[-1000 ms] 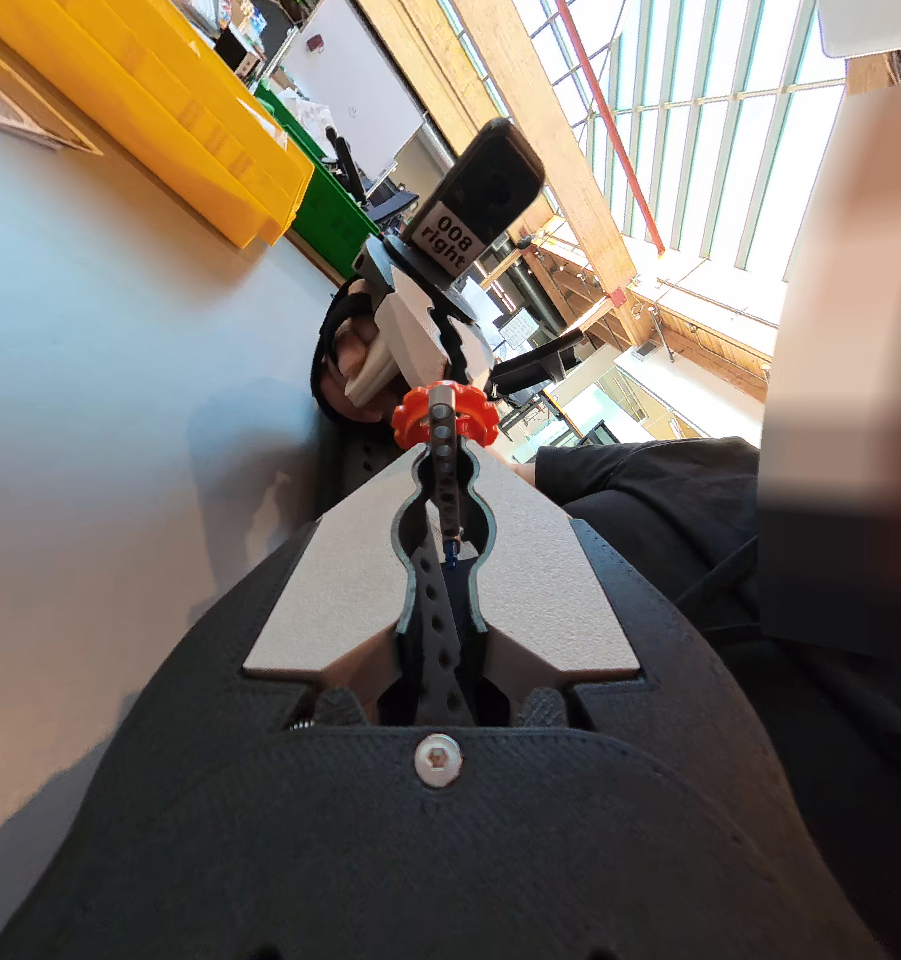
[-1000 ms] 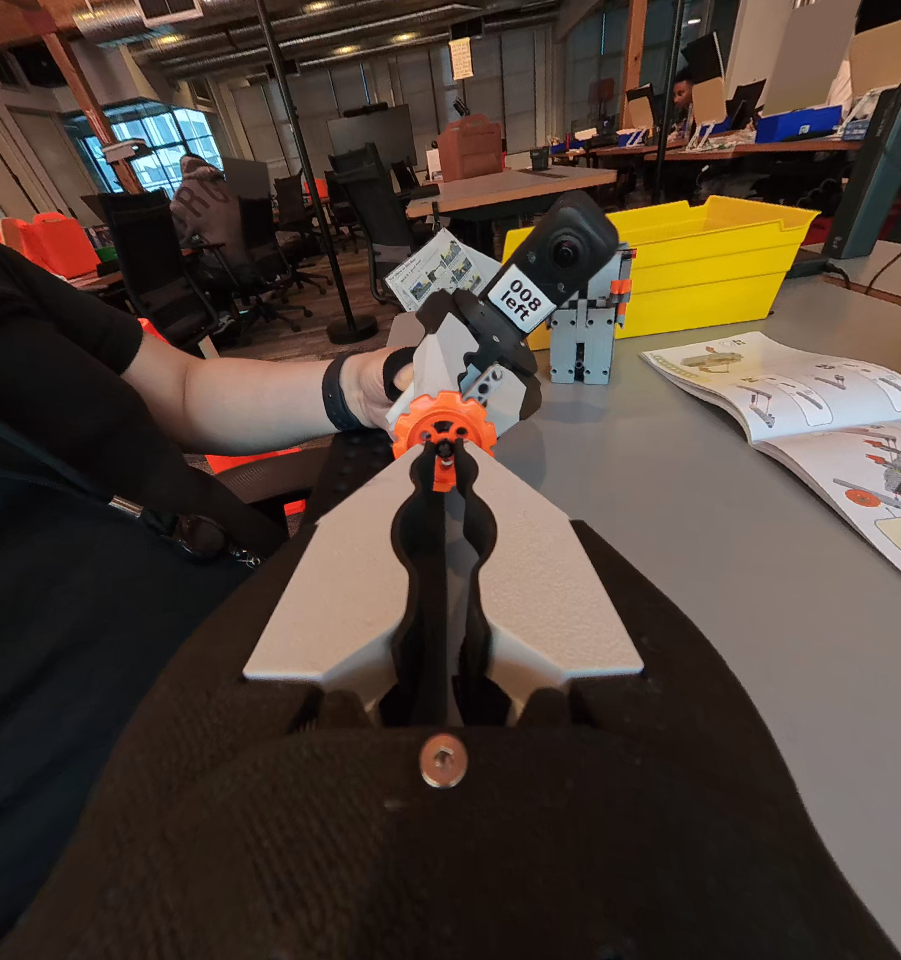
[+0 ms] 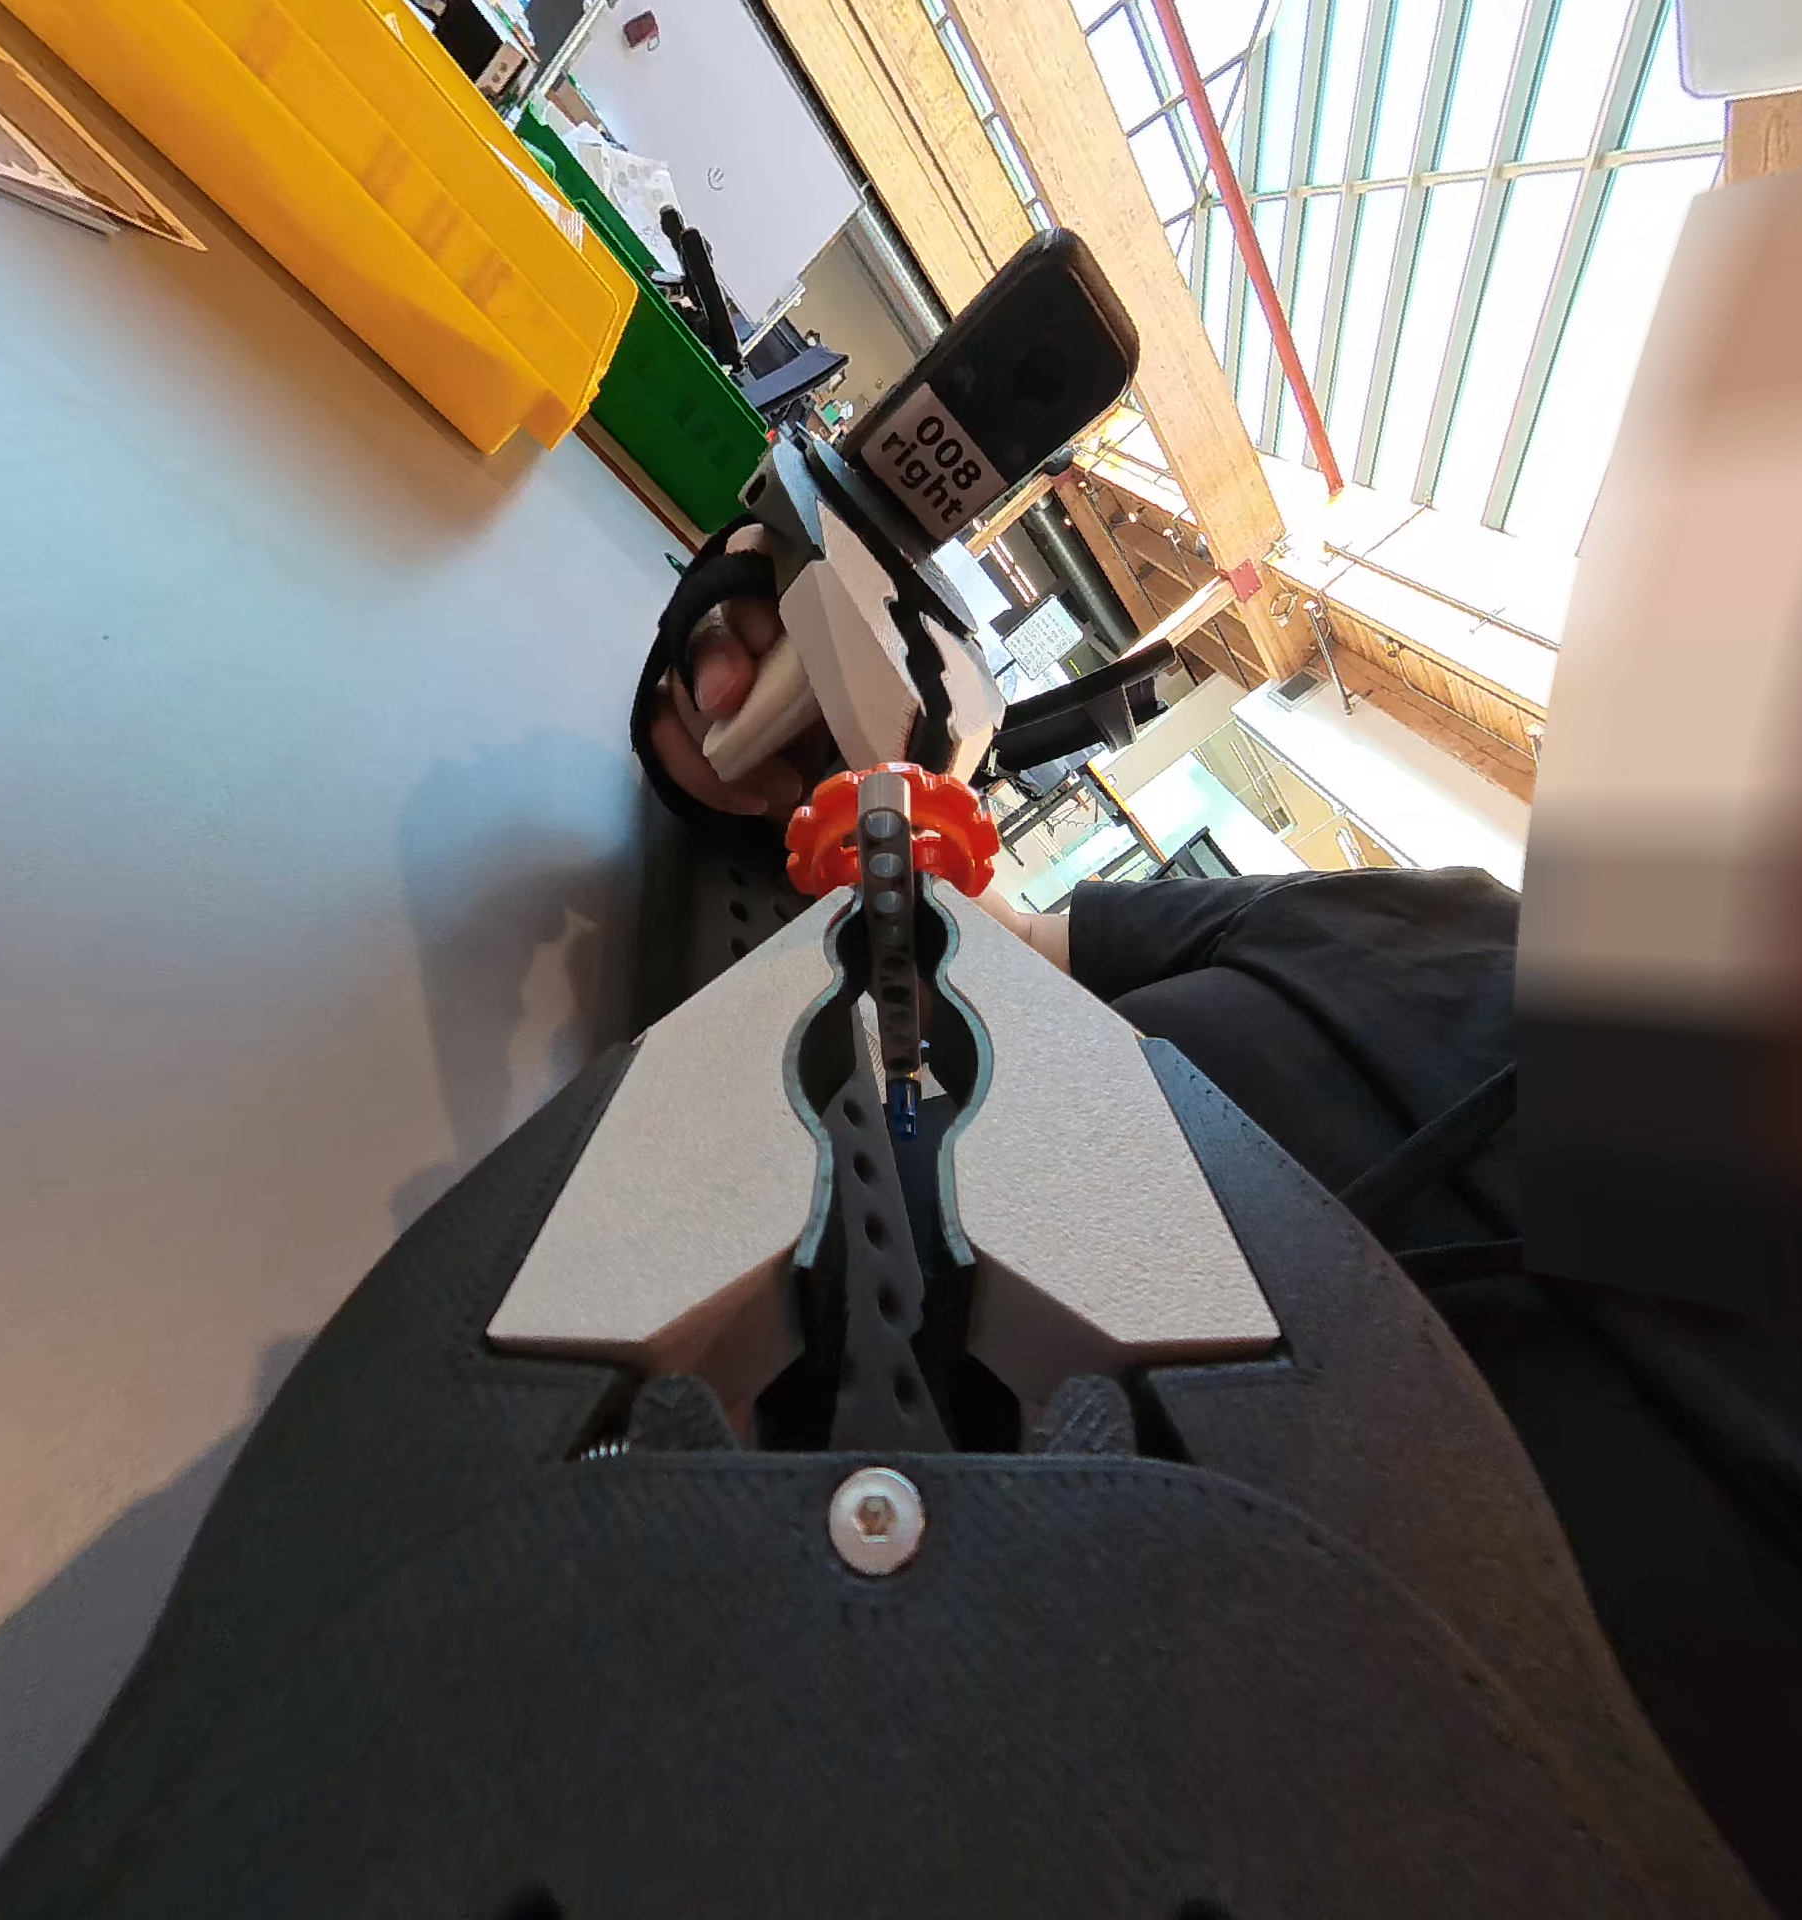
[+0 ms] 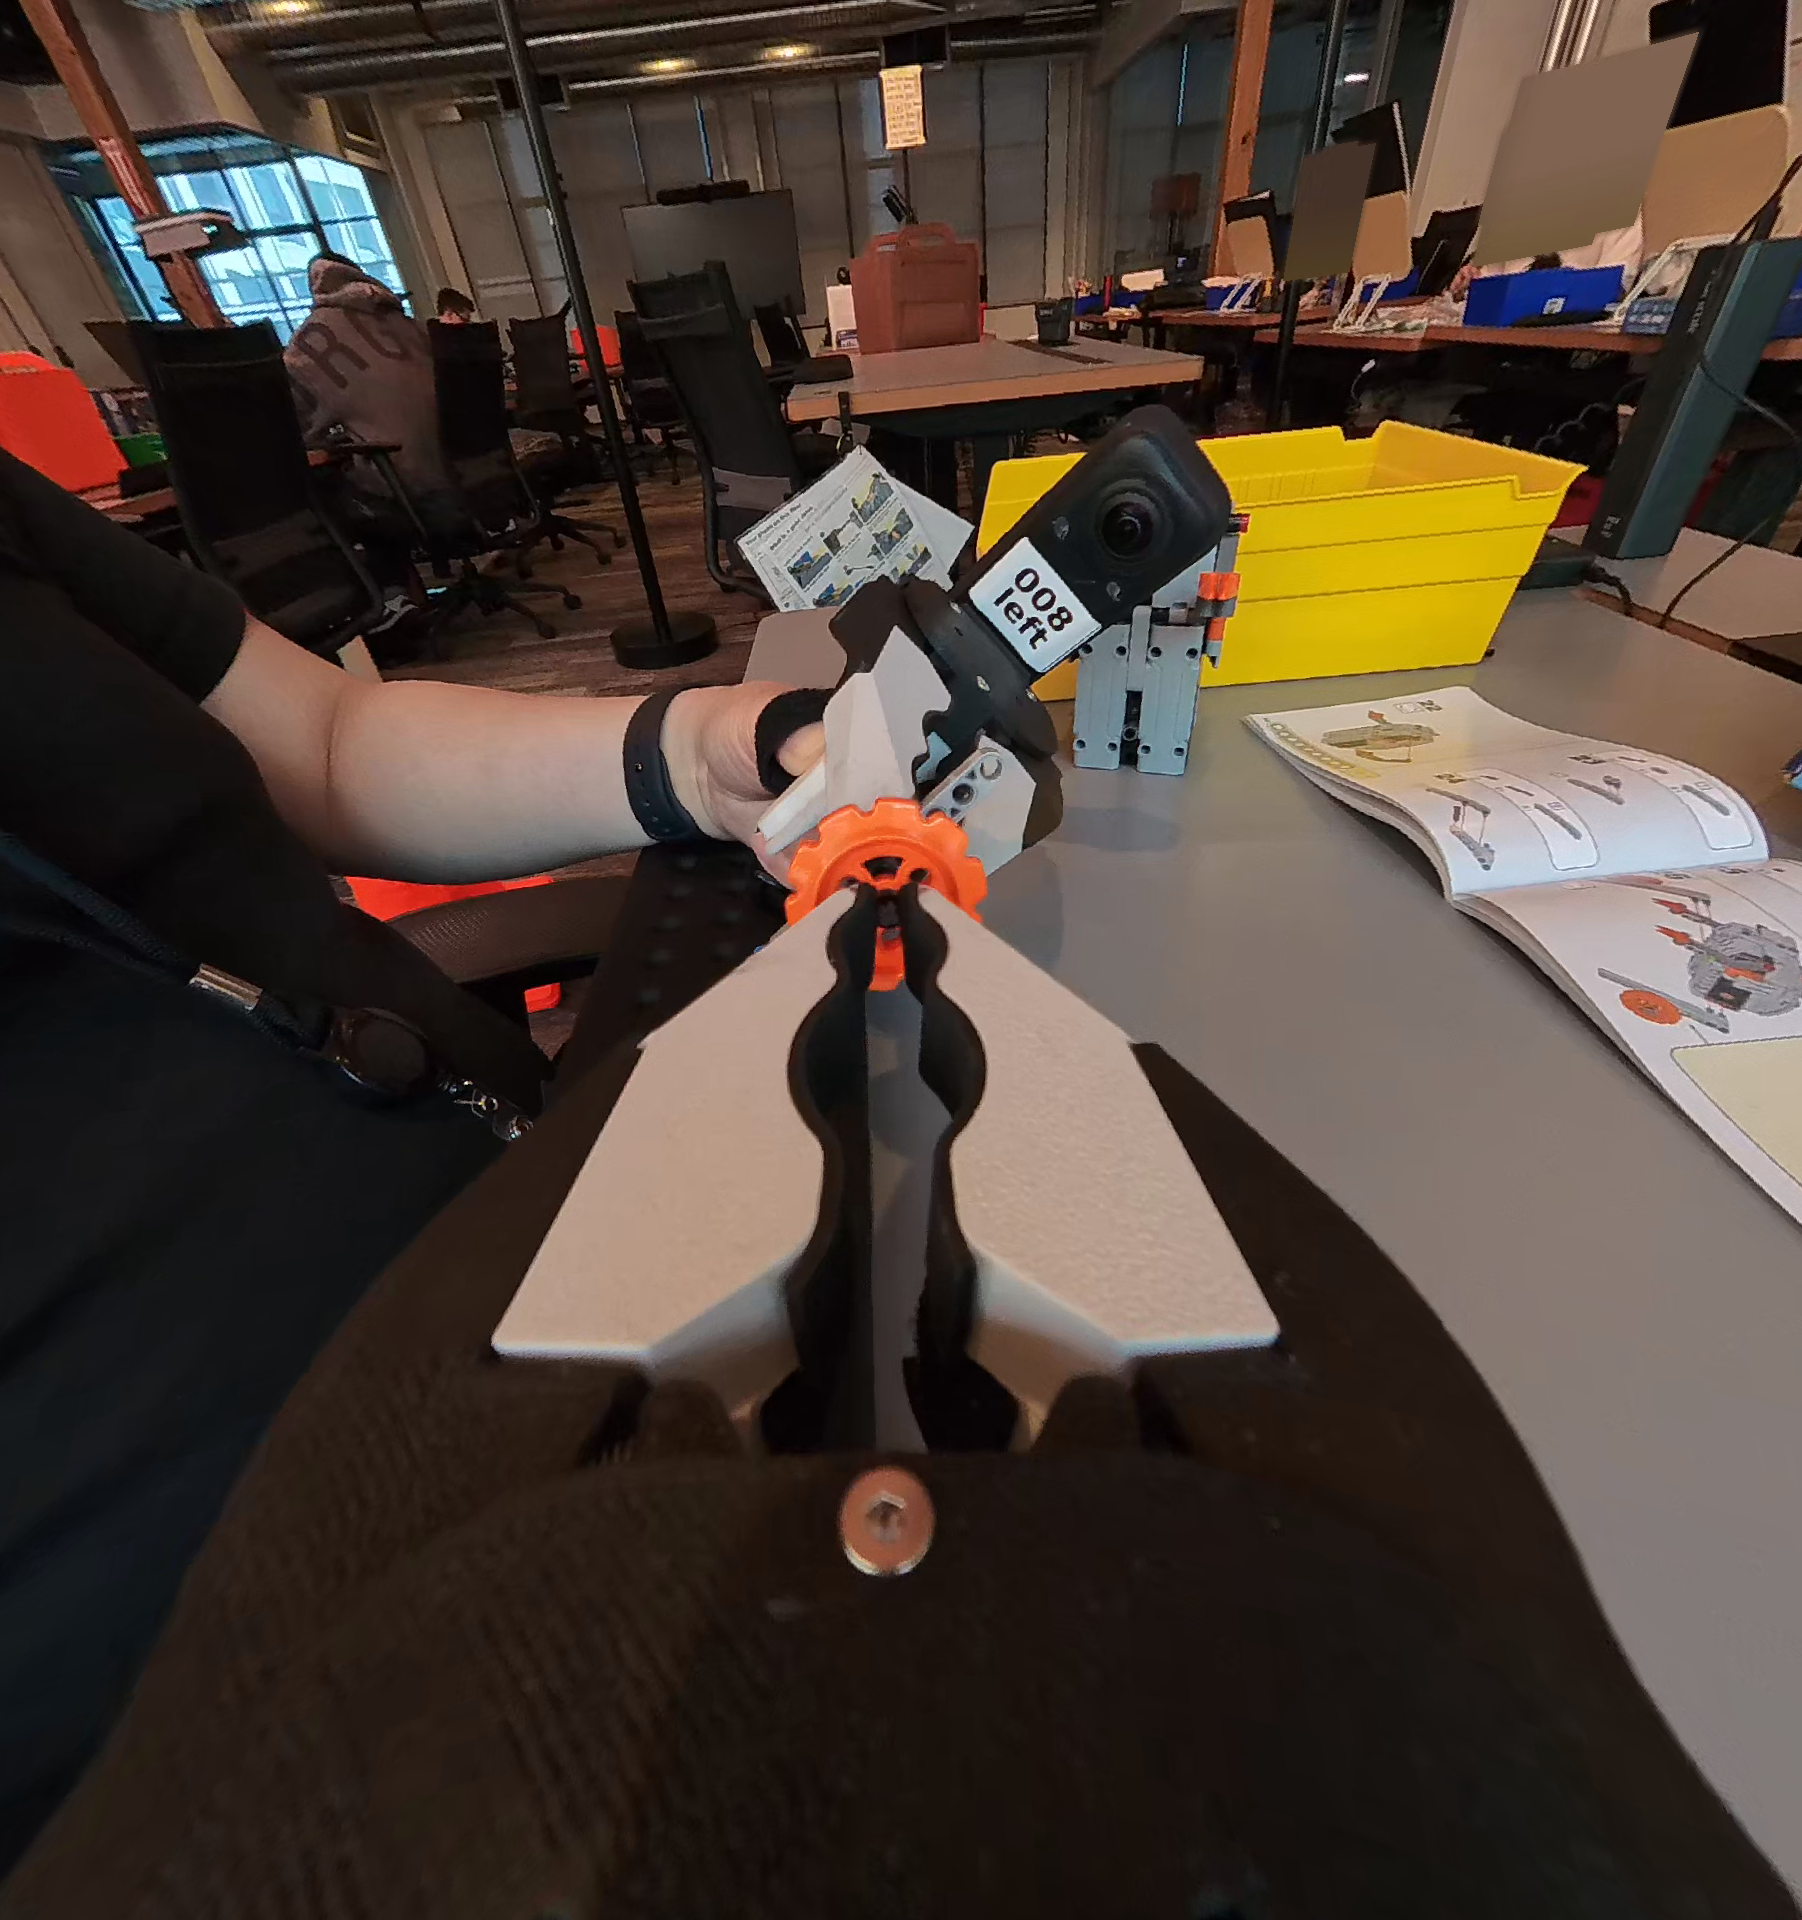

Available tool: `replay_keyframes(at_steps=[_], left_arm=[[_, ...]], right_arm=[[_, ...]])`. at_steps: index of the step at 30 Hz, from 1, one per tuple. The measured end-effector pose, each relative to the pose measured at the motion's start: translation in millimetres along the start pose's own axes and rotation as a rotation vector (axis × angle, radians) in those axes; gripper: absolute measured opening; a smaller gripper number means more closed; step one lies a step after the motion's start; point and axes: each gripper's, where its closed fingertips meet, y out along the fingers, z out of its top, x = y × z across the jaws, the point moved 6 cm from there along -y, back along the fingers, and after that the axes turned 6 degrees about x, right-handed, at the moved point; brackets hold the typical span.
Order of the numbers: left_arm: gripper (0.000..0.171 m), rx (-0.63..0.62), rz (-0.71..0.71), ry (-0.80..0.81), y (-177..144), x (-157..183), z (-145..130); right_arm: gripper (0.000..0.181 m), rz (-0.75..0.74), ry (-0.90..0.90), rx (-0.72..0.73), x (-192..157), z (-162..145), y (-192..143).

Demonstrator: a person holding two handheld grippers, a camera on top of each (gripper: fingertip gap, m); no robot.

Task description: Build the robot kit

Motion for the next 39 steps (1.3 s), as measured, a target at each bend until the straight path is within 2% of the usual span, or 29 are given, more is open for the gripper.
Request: replay_keyframes(at_steps=[18,24,35,39], left_arm=[[0.005,0.001,-0.019,-0.003,0.4,1.6,-0.2],[0.008,0.107,-0.045,-0.028,-7.2,2.6,8.6],[0.005,0.071,0.014,0.013,-6.7,2.0,5.4],[0.005,0.082,0.029,-0.005,-9.0,-0.8,6.3]], right_arm=[[0.001,0.002,-0.027,-0.011,-2.5,1.0,-0.3],[0.001,-0.031,-0.019,0.048,1.7,8.7,-6.5],[0.002,0.000,0.059,0.054,4.6,3.6,-5.7],[0.002,-0.027,0.032,0.041,6.1,1.3,-3.9]])
